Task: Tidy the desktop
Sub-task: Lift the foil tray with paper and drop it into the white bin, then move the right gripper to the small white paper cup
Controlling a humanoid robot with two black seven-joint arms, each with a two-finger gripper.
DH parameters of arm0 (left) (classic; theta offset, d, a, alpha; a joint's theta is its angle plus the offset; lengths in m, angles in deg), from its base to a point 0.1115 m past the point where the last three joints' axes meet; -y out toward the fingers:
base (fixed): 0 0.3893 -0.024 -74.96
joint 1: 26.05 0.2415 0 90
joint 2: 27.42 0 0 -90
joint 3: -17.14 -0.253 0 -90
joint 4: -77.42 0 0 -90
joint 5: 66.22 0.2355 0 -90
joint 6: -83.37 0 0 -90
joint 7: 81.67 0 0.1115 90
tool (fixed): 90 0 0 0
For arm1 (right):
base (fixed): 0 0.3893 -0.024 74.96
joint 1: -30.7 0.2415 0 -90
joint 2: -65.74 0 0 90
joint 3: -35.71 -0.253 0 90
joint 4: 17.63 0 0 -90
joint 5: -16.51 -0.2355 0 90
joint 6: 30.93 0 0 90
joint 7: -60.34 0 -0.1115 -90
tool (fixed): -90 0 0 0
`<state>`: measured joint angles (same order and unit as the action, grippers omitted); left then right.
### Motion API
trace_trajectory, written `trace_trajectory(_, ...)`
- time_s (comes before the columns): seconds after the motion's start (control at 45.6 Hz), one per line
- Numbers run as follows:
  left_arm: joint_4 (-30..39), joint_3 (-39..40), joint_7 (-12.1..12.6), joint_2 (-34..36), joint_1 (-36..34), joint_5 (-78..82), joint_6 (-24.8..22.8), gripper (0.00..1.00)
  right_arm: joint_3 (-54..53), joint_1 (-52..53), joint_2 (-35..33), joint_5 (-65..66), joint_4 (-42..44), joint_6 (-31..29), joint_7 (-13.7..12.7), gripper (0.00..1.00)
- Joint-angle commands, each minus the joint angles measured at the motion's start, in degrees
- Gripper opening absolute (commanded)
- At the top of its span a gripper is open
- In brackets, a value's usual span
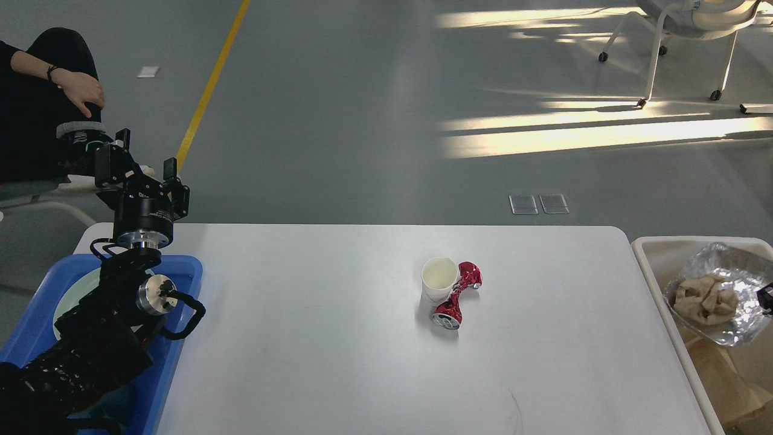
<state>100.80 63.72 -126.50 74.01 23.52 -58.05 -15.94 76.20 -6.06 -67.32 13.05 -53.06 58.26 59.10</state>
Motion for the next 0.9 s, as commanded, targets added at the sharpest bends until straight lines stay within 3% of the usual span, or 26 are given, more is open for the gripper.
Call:
trace_trajectory(0.0, 0.0, 0.0, 0.0, 0.0, 0.0, 0.0, 0.0, 0.97, -0.06, -0.94, 0.62, -0.23, 0.09, 0.1, 0.01, 0.99)
trace_trajectory(0.175, 0.0, 0.0, 0.0, 0.0, 0.0, 0.0, 0.0, 0.97, 0.12, 0.72, 1.05, -0.23, -0.43, -0.68, 0.1, 1.0)
trace_trajectory(0.351, 0.0, 0.0, 0.0, 0.0, 0.0, 0.0, 0.0, 0.97, 0.91, 10.56, 2.2, -0.23, -1.22, -2.61, 0.1, 1.0)
trace_trajectory(0.526, 0.0, 0.0, 0.0, 0.0, 0.0, 0.0, 0.0, 0.97, 2.83, 21.1, 6.76, 0.21, -1.75, -8.85, 0.01, 1.0)
trace_trajectory(0.701, 0.0, 0.0, 0.0, 0.0, 0.0, 0.0, 0.0, 0.97, 12.41, 32.53, 15.55, -0.05, -2.63, -13.69, -0.07, 1.0)
trace_trajectory(0.876, -0.08, 0.0, 0.0, 0.0, 0.0, 0.0, 0.0, 0.97, 19.01, 45.01, 21.79, -0.49, -10.0, -25.01, 0.01, 1.0)
